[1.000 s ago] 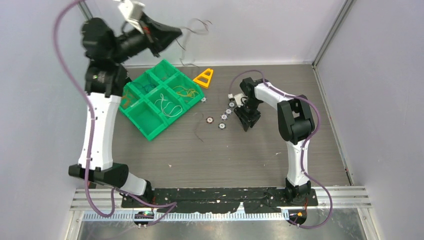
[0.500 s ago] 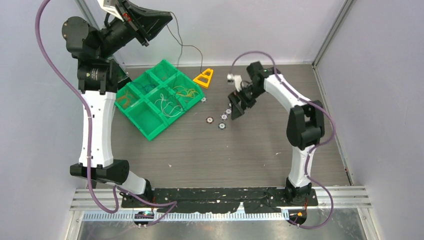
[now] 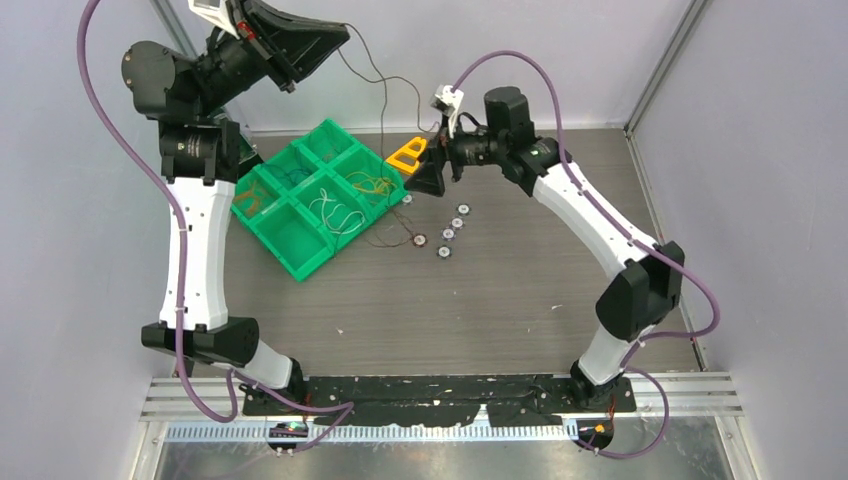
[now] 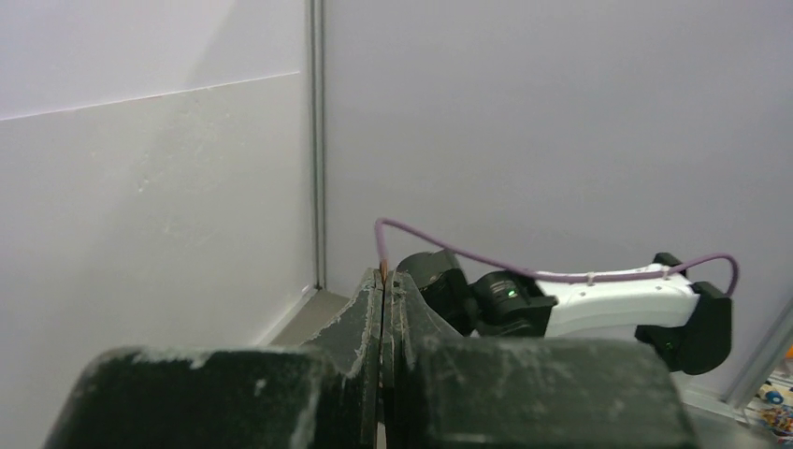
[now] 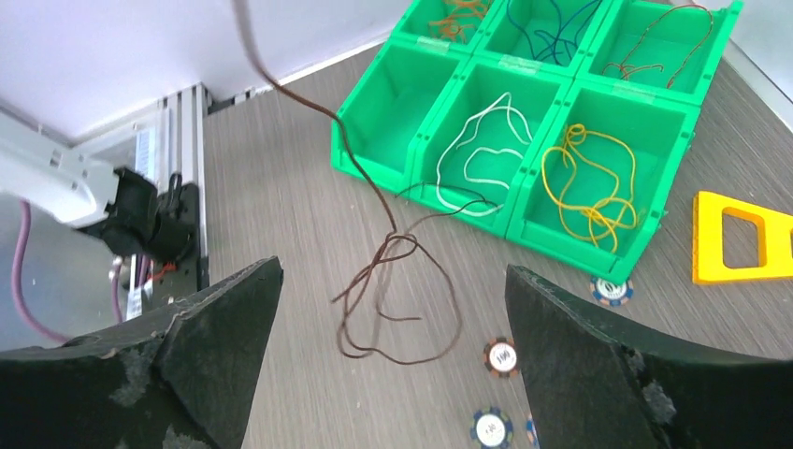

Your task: Untangle the cables

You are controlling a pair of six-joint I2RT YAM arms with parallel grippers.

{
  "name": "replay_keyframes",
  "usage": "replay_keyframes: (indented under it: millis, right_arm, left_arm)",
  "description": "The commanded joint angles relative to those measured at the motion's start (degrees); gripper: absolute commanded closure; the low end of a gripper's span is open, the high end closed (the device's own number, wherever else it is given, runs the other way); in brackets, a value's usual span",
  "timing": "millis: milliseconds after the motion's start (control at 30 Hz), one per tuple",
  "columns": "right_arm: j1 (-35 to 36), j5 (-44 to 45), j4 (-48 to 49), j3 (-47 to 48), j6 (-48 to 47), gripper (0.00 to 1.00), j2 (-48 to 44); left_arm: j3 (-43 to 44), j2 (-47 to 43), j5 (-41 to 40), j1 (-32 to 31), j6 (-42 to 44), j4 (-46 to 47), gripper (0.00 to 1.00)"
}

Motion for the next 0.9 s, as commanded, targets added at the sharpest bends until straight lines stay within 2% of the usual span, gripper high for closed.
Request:
replay_keyframes:
  millis: [0,167,300,367,467,600,633,667,700,733,767,800,833,867]
  right_arm:
    - [3.5,3.4,15.0,-0.5,7.9,0.05,4.5]
    - [7.2,6.7,22.0,-0.1,13.5,0.01,11.4]
    - [9.4,7.0,28.1,0.5,16.8,0.05,16.8]
    - [10.1,6.4,30.4,1.4,19.1,0.01,17.8]
    - [10.3,5.2,34.1,0.7,21.6,0.04,17.9]
    - [11.3,4.5,35.4,2.1,21.7,0.02,19.4]
    - [11.6,5.1,34.3,2.5,21.1,0.08,20.2]
    - [11.9,5.5,33.6,2.5,19.6,0.25,20.6]
    - [12.0,6.8,31.5,2.0,18.7,0.34,21.1]
    - [11.8,7.7,30.2,1.6,15.8,0.50,21.3]
    - [11.6,9.3,26.9,0.2,14.1,0.56,21.3]
    - [10.7,10.1,25.2,-0.8,10.7,0.68,21.0]
    - [10.1,11.0,21.3,-2.9,9.2,0.73,20.8]
    - [8.7,11.1,19.2,-3.9,6.0,0.83,20.4]
  left_arm:
    - [3.4,0.7,1.5,0.3,-7.5,8.3,1.00]
    - [4.3,0.7,-0.1,0.4,-8.0,9.1,1.00]
    - [4.3,0.6,-2.0,0.4,-7.5,8.9,1.00]
    - [4.5,0.5,-3.0,0.5,-6.8,8.4,1.00]
    - [4.7,0.7,-4.4,0.8,-6.6,8.0,1.00]
    - [5.0,1.1,-6.0,0.8,-6.8,8.6,1.00]
    - [5.7,1.3,-6.2,0.8,-6.7,8.5,1.00]
    - [6.6,1.7,-6.5,0.8,-5.9,7.7,1.00]
    - [7.8,2.0,-6.7,0.9,-5.0,6.9,1.00]
    - [9.1,2.4,-7.2,1.2,-4.2,6.3,1.00]
    - [10.1,2.6,-8.1,1.7,-3.7,5.6,1.00]
    - [11.7,2.8,-9.5,2.5,-3.2,4.9,1.00]
    - [12.7,2.9,-10.5,3.3,-2.8,4.3,1.00]
    - [13.3,2.9,-11.4,4.1,-2.3,4.1,1.00]
